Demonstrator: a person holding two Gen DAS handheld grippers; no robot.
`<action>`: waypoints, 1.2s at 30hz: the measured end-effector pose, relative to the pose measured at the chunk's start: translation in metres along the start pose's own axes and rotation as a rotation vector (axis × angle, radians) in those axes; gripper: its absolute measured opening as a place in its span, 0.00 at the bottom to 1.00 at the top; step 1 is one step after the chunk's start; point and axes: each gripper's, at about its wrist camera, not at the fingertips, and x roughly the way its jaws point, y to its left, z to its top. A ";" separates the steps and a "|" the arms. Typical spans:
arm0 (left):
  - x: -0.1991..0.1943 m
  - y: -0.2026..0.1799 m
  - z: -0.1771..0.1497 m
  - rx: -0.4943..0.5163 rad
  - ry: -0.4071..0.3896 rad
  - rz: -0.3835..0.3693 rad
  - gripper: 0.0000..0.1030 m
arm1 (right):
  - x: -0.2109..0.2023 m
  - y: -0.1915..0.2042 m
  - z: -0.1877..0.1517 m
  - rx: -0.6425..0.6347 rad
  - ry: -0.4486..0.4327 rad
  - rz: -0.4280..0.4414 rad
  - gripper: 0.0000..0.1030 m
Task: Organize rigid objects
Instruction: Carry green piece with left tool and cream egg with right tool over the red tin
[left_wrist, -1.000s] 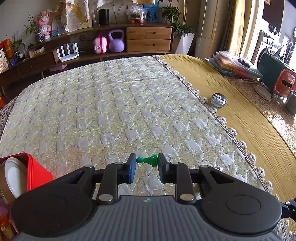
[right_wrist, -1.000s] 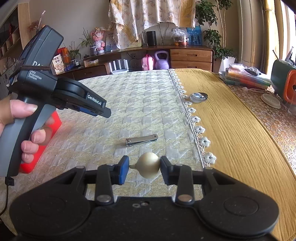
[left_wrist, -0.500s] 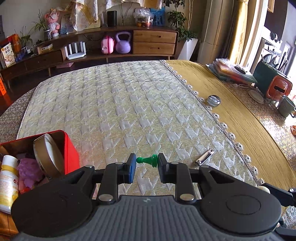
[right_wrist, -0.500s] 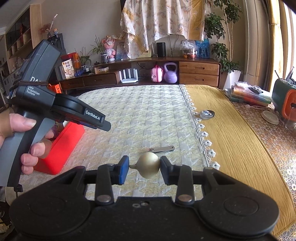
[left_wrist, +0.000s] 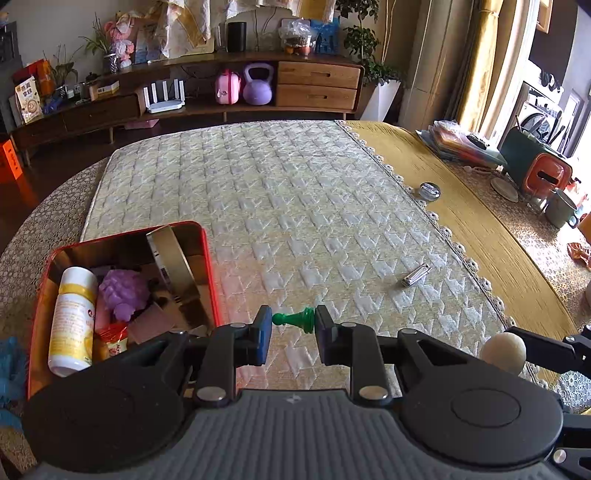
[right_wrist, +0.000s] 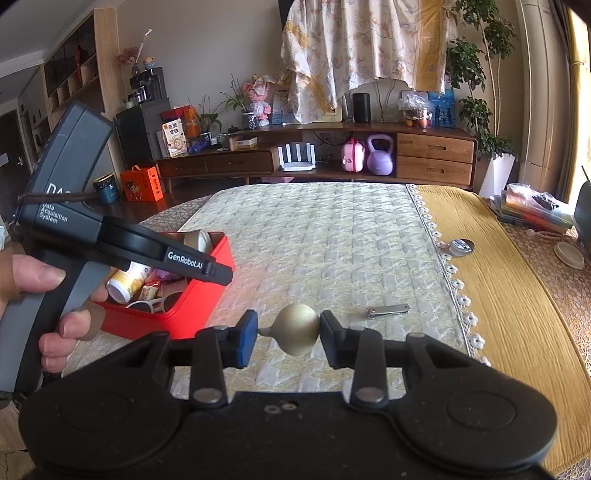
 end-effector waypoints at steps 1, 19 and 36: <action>-0.003 0.005 -0.002 -0.003 0.002 0.004 0.24 | 0.001 0.005 0.001 -0.009 0.001 0.005 0.35; -0.032 0.102 -0.032 -0.092 0.000 0.061 0.24 | 0.052 0.093 0.027 -0.169 0.029 0.110 0.35; 0.006 0.156 -0.014 -0.147 0.018 0.120 0.24 | 0.138 0.124 0.035 -0.281 0.107 0.164 0.35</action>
